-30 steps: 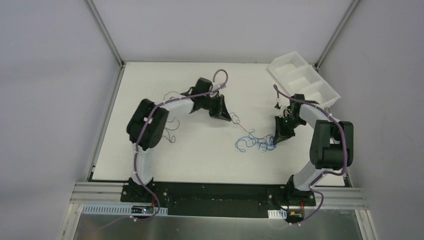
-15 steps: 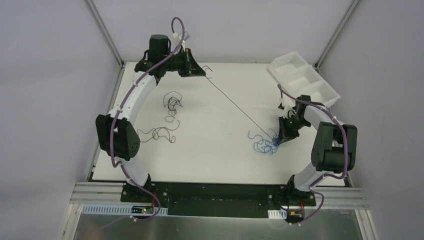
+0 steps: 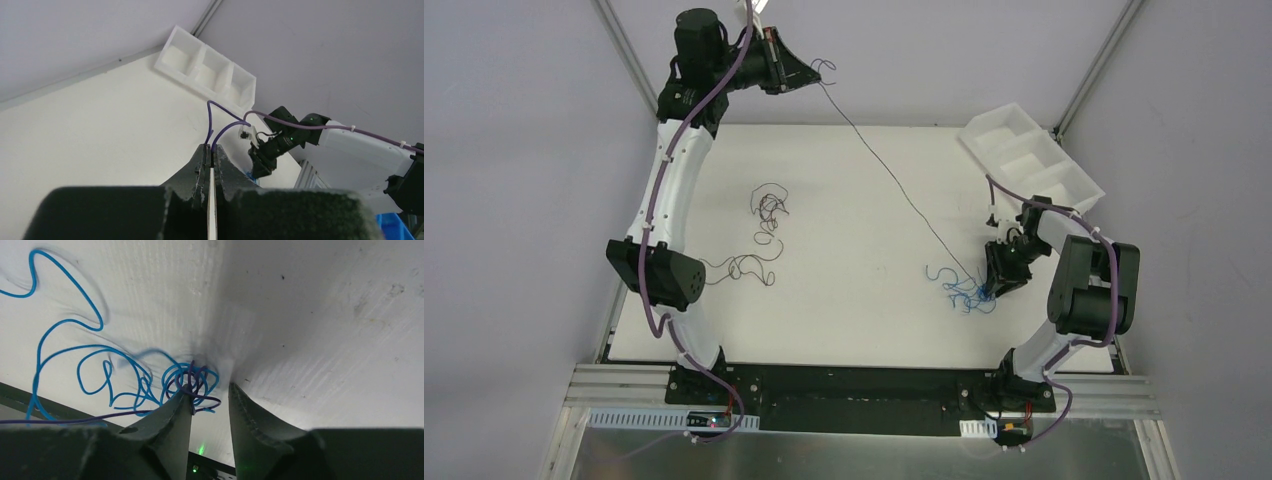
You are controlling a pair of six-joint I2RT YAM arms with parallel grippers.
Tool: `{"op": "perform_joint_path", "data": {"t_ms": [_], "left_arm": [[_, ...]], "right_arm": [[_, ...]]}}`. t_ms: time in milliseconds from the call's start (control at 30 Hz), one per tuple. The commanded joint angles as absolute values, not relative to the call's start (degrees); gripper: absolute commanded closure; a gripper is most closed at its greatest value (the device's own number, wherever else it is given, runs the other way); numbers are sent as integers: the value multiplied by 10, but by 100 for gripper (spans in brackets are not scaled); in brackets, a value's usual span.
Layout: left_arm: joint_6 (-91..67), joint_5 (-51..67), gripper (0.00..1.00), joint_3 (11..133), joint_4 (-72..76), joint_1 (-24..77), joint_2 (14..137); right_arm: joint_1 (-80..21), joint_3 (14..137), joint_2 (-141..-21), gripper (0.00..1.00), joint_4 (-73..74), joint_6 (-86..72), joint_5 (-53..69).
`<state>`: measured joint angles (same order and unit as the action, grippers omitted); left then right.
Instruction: Untangle the cables
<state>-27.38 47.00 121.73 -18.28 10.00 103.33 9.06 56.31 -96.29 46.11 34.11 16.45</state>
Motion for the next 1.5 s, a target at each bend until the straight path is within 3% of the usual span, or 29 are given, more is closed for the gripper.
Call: {"op": "perform_joint_path", "data": {"t_ms": [0,300,467,667,833,1133,1233,1367,1400,1467], "left_arm": [[-282,462,100,1301,-140,91,1049],[-303,434,100,1399,-100,92,1072],[-314,404,100,1425,-71,92,1068],[-331,418,100,1402,-60,96,1072],[-320,420,100,1404,-47,121,1082],[-242,359,100,1289,-103,176,1151],[-230,348,100,1268,-104,182,1178],[-189,346,100,1190,-114,186,1174],[-176,351,94,1167,-122,186,1168],[-140,375,70,1118,-165,186,1156]], "right_arm": [[101,573,-966,62,487,372,131],[109,566,-972,60,491,379,125],[119,566,-971,49,491,383,121],[124,596,-967,56,530,376,203],[123,619,-955,52,561,365,270],[76,669,-934,47,579,313,361],[76,674,-927,38,584,313,339],[83,654,-907,36,590,336,293],[84,651,-903,36,594,337,292],[86,649,-900,34,597,329,293]]}}
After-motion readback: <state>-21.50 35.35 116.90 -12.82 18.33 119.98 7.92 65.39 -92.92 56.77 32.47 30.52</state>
